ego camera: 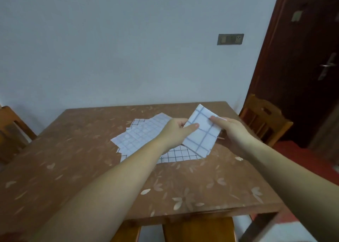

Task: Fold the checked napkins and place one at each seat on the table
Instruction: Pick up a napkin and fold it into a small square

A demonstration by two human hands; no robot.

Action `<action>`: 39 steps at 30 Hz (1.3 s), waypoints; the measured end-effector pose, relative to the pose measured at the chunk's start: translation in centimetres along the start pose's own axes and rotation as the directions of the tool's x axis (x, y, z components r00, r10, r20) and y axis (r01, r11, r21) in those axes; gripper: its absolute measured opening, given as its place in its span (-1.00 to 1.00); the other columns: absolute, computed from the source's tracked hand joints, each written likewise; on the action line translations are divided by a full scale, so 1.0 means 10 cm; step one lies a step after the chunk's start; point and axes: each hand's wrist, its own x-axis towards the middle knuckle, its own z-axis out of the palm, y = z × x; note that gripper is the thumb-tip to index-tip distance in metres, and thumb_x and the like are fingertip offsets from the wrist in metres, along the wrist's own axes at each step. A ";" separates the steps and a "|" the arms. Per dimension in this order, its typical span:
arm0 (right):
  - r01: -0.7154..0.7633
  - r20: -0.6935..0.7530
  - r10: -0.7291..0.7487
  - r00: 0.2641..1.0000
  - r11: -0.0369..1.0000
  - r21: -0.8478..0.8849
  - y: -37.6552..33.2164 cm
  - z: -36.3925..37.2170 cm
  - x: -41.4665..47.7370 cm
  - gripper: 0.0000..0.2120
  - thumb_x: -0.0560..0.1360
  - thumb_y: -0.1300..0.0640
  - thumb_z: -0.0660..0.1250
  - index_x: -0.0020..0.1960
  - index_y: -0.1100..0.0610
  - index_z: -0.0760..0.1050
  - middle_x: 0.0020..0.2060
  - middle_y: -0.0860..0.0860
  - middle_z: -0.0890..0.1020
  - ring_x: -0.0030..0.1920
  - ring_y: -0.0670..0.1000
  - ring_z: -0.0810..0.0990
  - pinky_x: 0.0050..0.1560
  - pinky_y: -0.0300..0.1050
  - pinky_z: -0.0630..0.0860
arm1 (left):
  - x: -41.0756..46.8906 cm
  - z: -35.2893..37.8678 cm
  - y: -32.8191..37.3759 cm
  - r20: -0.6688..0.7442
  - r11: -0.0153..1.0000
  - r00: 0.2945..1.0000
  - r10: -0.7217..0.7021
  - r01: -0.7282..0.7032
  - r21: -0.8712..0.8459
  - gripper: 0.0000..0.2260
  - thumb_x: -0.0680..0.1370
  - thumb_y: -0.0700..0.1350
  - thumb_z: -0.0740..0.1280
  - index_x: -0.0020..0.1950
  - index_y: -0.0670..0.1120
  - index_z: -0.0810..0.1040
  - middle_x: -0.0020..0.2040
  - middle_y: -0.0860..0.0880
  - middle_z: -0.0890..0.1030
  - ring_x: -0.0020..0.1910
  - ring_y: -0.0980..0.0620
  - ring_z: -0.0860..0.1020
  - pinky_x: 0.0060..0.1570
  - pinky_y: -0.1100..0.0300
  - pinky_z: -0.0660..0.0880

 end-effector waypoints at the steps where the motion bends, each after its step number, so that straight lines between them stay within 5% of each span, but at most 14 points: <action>1: -0.021 0.012 0.021 1.000 0.999 0.025 0.04 -0.05 -0.03 -0.73 0.56 0.07 0.33 0.12 0.25 0.59 -0.01 0.15 0.70 -0.03 0.13 0.67 0.07 0.01 0.57 | 0.02 0.09 -0.01 -0.035 0.999 0.999 0.011 -0.012 -0.043 -0.85 0.59 -0.04 0.34 -0.10 -0.08 0.62 -0.21 0.01 0.64 -0.24 0.09 0.60 -0.31 0.27 0.50; 9: -0.028 0.003 0.029 1.000 0.993 -0.112 0.17 -0.81 -0.38 -0.79 0.56 0.17 0.32 0.16 0.18 0.61 0.03 0.11 0.72 0.06 0.16 0.69 0.13 0.04 0.59 | 0.10 0.98 0.27 -0.068 0.994 0.997 -0.035 0.027 -0.107 -0.79 0.60 -0.01 0.32 -0.10 -0.13 0.60 -0.23 -0.02 0.63 -0.31 0.10 0.61 -0.43 0.29 0.50; 14: 0.027 0.051 -0.018 0.999 0.983 -0.179 0.16 -1.57 -0.66 -0.79 0.58 0.20 0.29 0.17 0.17 0.61 0.03 0.07 0.72 0.04 0.11 0.70 0.08 -0.01 0.62 | 0.06 1.78 0.50 -0.155 0.997 0.988 -0.019 0.008 -0.071 -0.59 0.60 0.09 0.28 -0.05 -0.31 0.54 -0.21 -0.07 0.54 -0.24 0.02 0.51 -0.23 0.20 0.43; 20: 0.027 0.075 -0.015 0.997 0.988 -0.153 0.22 -2.42 -0.91 -0.78 0.61 0.12 0.26 0.13 0.16 0.62 0.02 0.07 0.72 0.03 0.09 0.70 0.10 0.05 0.61 | -0.04 2.72 0.72 -0.285 0.999 0.958 -0.012 0.024 0.037 -0.61 0.57 0.13 0.26 -0.38 -0.04 0.34 -0.40 0.06 0.40 -0.36 0.05 0.37 -0.30 0.17 0.28; 25: -0.010 -0.015 0.009 1.000 0.998 -0.061 0.22 -2.93 -0.92 -0.71 0.64 0.01 0.20 0.09 0.16 0.61 -0.09 0.03 0.75 -0.05 0.05 0.72 -0.02 -0.04 0.62 | 0.05 3.31 0.85 -0.281 0.999 0.959 -0.028 0.032 0.009 -0.62 0.65 0.02 0.21 -0.37 -0.03 0.37 -0.43 0.11 0.40 -0.40 0.15 0.37 -0.42 0.32 0.29; 29: -0.001 -0.123 -0.006 0.992 0.999 -0.050 0.26 -3.28 -0.76 -0.69 0.65 0.02 0.16 -0.15 0.07 0.57 -0.43 -0.12 0.68 -0.39 -0.17 0.66 -0.40 -0.33 0.52 | 0.28 3.68 0.86 -0.270 1.000 0.963 -0.018 0.020 0.006 -0.66 0.67 0.03 0.13 -0.25 -0.02 0.47 -0.37 0.11 0.46 -0.35 0.19 0.41 -0.46 0.46 0.30; 33: 0.087 -0.236 -0.153 0.960 0.959 -0.268 0.36 -3.56 -0.46 -0.56 0.66 0.00 0.11 -0.35 0.15 0.39 -0.42 -0.04 0.52 -0.36 -0.03 0.49 -0.39 -0.22 0.36 | 0.72 4.00 0.78 -0.324 1.000 0.946 -0.016 0.014 -0.009 -0.66 0.67 0.03 0.13 -0.19 -0.07 0.54 -0.26 0.03 0.57 -0.27 0.13 0.48 -0.32 0.28 0.36; 39: 0.111 -0.329 -0.347 0.878 0.818 -0.565 0.42 -4.06 0.29 -0.57 0.65 0.03 0.10 -0.37 0.14 0.22 -0.48 -0.04 0.36 -0.43 -0.08 0.29 -0.43 -0.18 0.21 | 1.71 4.44 0.56 -0.372 0.996 0.927 -0.052 0.023 -0.083 -0.59 0.66 0.02 0.16 -0.10 -0.26 0.60 -0.25 -0.04 0.57 -0.31 0.11 0.47 -0.33 0.29 0.37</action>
